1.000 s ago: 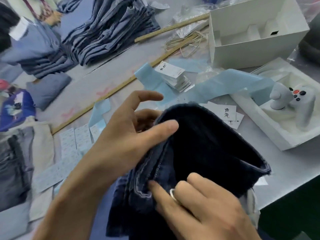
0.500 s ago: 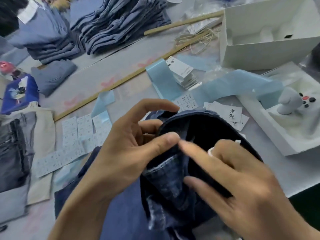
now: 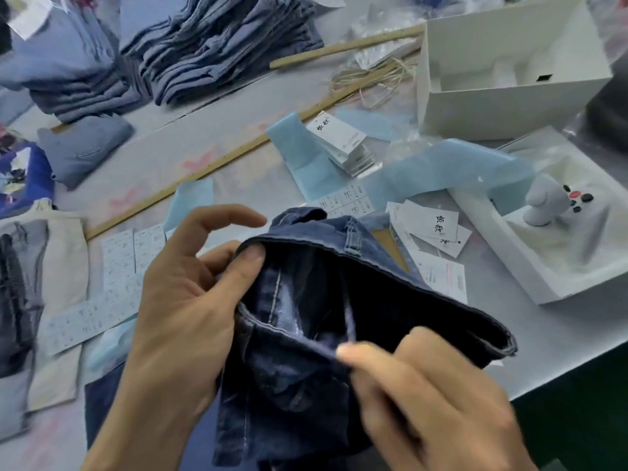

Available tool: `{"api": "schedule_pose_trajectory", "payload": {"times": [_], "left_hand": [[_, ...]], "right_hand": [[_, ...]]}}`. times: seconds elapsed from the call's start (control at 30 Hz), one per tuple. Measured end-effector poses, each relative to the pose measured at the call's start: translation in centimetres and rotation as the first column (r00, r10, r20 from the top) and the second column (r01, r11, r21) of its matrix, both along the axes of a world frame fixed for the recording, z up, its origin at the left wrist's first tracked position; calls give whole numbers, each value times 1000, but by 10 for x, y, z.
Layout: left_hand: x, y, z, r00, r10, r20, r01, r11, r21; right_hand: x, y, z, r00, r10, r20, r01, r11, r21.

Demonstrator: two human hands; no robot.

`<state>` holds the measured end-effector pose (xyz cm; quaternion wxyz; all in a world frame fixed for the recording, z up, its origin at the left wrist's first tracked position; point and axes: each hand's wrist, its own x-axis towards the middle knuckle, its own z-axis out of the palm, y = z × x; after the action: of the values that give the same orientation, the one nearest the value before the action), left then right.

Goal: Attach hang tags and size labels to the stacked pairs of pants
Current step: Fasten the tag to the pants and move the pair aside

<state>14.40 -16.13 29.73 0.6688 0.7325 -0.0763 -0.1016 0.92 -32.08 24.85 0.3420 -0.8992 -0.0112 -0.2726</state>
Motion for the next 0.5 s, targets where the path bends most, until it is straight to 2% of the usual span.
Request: {"api": "schedule_pose_trajectory", "payload": {"times": [0.07,0.13,0.23,0.3,0.33,0.4,0.47,0.5], "left_hand": [[2,4,3,999,-27,20,27,1000,16],[5,6,4,991,-92,92,80,989,127],[15,-5,9,955,-282,88,244,922,301],[25,-19,16,902,-429,52,377,840,390],[30,-28,21,853,-516,77,420,767,485],[43,-51,28,682,-723,111,434,522,734],[51,-85,32,426,-903,58,390,241,889],[52,-104,34,319,-948,2,399,136,907]], "right_hand": [[-2,-14,-4,989,-146,8,146,989,40],[-2,-30,-12,963,-271,-13,269,960,-80],[-4,-49,-22,894,-404,-195,351,900,-257],[-8,-60,-23,837,-394,-380,331,917,-221],[-8,-64,-20,797,-355,-489,317,935,-162],[-6,-71,-17,763,-221,-607,286,958,11],[-5,-70,-16,782,-187,-595,273,960,57],[-6,-67,-14,826,-221,-519,276,961,32]]}}
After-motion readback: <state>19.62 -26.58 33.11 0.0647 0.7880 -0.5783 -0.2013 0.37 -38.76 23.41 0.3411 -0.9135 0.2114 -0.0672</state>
